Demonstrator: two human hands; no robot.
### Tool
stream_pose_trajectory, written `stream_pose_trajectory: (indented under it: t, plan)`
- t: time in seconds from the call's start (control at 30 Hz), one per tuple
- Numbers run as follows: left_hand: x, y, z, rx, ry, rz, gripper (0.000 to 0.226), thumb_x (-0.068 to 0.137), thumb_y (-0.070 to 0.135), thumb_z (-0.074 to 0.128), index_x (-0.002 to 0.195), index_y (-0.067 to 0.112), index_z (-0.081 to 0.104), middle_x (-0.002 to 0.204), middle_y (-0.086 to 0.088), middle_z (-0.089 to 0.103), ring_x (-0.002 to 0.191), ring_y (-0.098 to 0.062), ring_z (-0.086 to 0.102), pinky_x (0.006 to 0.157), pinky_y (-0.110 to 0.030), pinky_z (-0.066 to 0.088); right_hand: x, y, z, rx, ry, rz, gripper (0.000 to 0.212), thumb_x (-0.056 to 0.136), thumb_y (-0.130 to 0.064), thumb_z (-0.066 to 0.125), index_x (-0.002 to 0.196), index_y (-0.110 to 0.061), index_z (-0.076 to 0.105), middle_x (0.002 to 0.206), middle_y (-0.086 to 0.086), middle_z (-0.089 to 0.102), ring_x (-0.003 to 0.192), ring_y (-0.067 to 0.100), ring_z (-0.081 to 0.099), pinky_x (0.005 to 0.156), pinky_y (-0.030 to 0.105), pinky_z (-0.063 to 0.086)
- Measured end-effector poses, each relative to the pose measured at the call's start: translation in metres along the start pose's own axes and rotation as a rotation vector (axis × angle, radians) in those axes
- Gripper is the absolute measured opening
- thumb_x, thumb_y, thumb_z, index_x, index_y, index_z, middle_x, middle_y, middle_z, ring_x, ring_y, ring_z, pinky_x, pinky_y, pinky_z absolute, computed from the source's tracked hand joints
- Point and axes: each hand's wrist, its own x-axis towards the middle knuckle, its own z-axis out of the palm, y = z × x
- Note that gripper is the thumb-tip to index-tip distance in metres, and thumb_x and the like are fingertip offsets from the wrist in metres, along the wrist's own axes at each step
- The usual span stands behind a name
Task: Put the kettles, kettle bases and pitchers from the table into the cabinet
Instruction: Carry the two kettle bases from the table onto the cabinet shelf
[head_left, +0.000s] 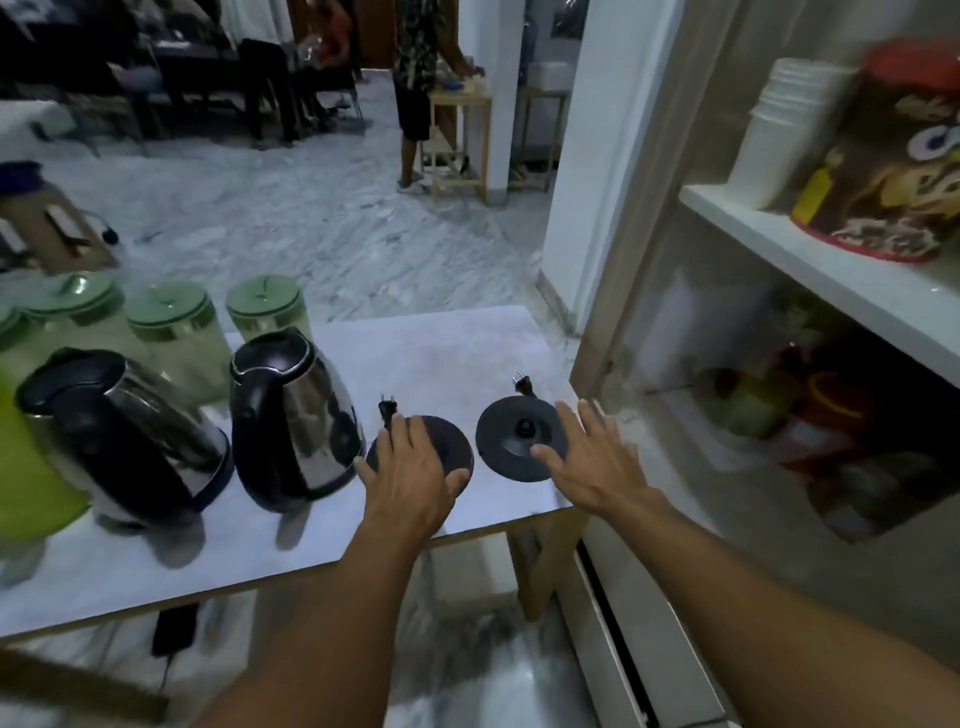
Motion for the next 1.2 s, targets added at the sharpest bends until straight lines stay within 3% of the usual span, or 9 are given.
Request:
stream_pose_trajectory:
  t: [0.23,0.4,0.53,0.6,0.7,0.83,0.97,1.2]
  plan:
    - [0.048,-0.026,0.052,0.11,-0.109,0.001,0.124,0.073,0.056,0.076,0.155,0.01,-0.004,0.165,-0.005,-0.01,0.151,-0.032,0.0,0.115,-0.063,0.018,0.063,0.007,0.064,-0.045,-0.12,-0.025,0.093,0.086,-0.067,0.052,0.156,-0.031,0.002,0.165,-0.002,-0.011,0.15,0.037,0.003,0.114,0.06,0.018]
    - [0.084,-0.032,0.065,0.202,-0.3,0.066,0.138,0.062,0.054,0.085,0.155,0.015,-0.011,0.163,0.0,-0.018,0.151,-0.032,-0.009,0.113,-0.066,0.018,0.099,0.005,0.083,-0.031,-0.174,-0.061,0.109,0.076,-0.065,0.065,0.156,-0.032,-0.002,0.164,-0.008,-0.012,0.15,0.037,0.001,0.11,0.063,0.023]
    - [0.095,-0.029,0.066,0.243,-0.35,0.086,0.124,0.061,0.052,0.086,0.153,0.012,0.012,0.157,-0.005,0.012,0.143,-0.033,0.013,0.105,-0.06,0.036,0.108,-0.001,0.09,-0.025,-0.105,-0.109,0.108,0.075,-0.059,0.069,0.156,-0.019,0.01,0.162,0.001,0.015,0.147,0.034,0.016,0.112,0.054,0.03]
    - [0.096,-0.027,0.063,0.243,-0.326,0.102,0.108,0.062,0.048,0.085,0.145,0.01,0.027,0.146,-0.009,0.021,0.136,-0.033,0.022,0.099,-0.053,0.041,0.109,-0.003,0.089,-0.045,-0.055,-0.145,0.105,0.072,-0.056,0.072,0.153,-0.013,0.019,0.154,0.005,0.028,0.139,0.032,0.029,0.105,0.045,0.04]
    - [0.093,-0.026,0.064,0.198,-0.251,0.112,0.079,0.064,0.036,0.081,0.127,0.009,0.04,0.129,-0.012,0.031,0.123,-0.032,0.031,0.09,-0.045,0.046,0.108,-0.007,0.085,-0.058,-0.049,-0.157,0.099,0.071,-0.051,0.073,0.148,-0.01,0.026,0.144,0.006,0.036,0.129,0.032,0.034,0.096,0.039,0.043]
    - [0.091,-0.027,0.064,0.171,-0.234,0.096,0.065,0.067,0.027,0.078,0.116,0.007,0.041,0.12,-0.013,0.036,0.116,-0.032,0.035,0.092,-0.039,0.047,0.107,-0.011,0.083,-0.093,-0.039,-0.165,0.09,0.068,-0.051,0.074,0.138,-0.008,0.037,0.133,0.008,0.042,0.12,0.03,0.038,0.095,0.036,0.04]
    - [0.087,-0.027,0.059,0.205,-0.21,0.112,0.063,0.066,0.026,0.077,0.114,0.006,0.042,0.118,-0.014,0.038,0.113,-0.031,0.037,0.092,-0.034,0.046,0.103,-0.014,0.081,-0.106,-0.028,-0.169,0.078,0.065,-0.05,0.077,0.123,-0.007,0.047,0.121,0.008,0.046,0.11,0.026,0.042,0.085,0.029,0.037]
    - [0.077,-0.028,0.054,0.274,-0.196,0.207,0.064,0.07,0.029,0.077,0.117,0.002,0.044,0.119,-0.016,0.043,0.112,-0.031,0.041,0.092,-0.033,0.042,0.088,-0.017,0.08,-0.136,-0.035,-0.177,0.077,0.066,-0.048,0.077,0.124,-0.009,0.046,0.122,0.009,0.045,0.111,0.026,0.041,0.084,0.03,0.039]
